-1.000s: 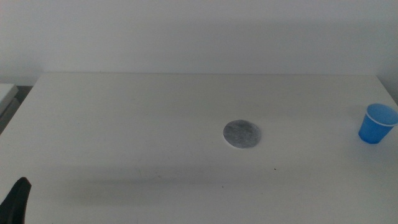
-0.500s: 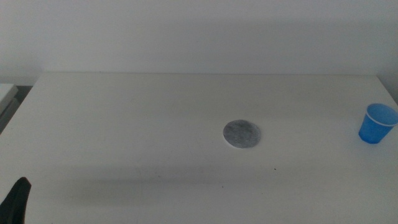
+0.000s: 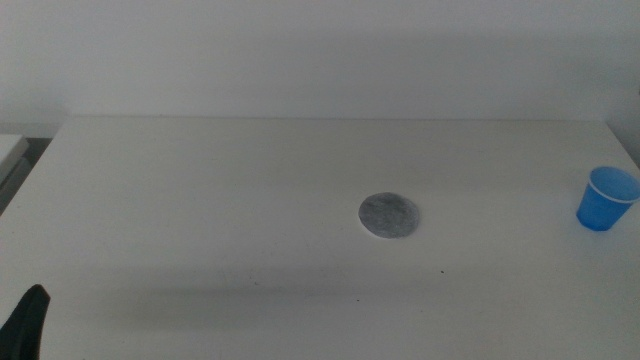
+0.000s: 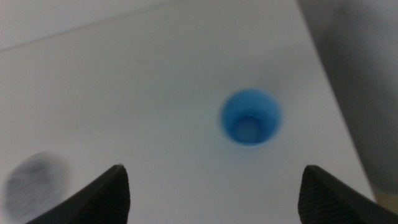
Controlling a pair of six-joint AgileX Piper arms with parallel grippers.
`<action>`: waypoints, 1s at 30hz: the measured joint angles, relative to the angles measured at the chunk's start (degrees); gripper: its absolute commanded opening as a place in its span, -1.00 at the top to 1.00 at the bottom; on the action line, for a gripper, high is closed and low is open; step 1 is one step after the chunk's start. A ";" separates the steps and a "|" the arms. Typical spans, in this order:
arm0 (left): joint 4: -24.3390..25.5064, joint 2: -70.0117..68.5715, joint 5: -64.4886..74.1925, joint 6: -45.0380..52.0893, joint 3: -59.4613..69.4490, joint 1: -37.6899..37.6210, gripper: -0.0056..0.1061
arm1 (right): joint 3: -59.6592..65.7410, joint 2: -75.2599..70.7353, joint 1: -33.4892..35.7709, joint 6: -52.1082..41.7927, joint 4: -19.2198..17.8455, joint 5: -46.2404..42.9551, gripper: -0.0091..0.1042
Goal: Place an empty cup on a cup mat.
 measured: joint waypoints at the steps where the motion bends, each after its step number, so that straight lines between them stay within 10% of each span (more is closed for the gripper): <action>1: 0.00 0.00 0.00 0.00 0.00 0.00 -0.78 | -1.56 2.32 -1.44 0.00 0.00 0.84 -0.75; 22: 0.00 0.00 0.00 0.00 0.00 0.00 -0.78 | -5.67 32.84 -11.98 -3.86 4.85 -3.78 -0.69; 25: 0.00 0.00 0.00 0.00 0.00 0.00 -0.78 | -5.67 35.79 -11.98 -5.34 5.52 -6.37 -0.27; 28: 0.00 0.00 0.00 0.00 0.00 0.00 -0.78 | -5.67 37.81 -11.98 -6.76 6.28 -7.88 0.86; 30: 0.00 0.00 0.00 0.00 0.00 0.00 -0.78 | -5.67 38.15 -11.98 -6.86 7.01 -8.05 0.80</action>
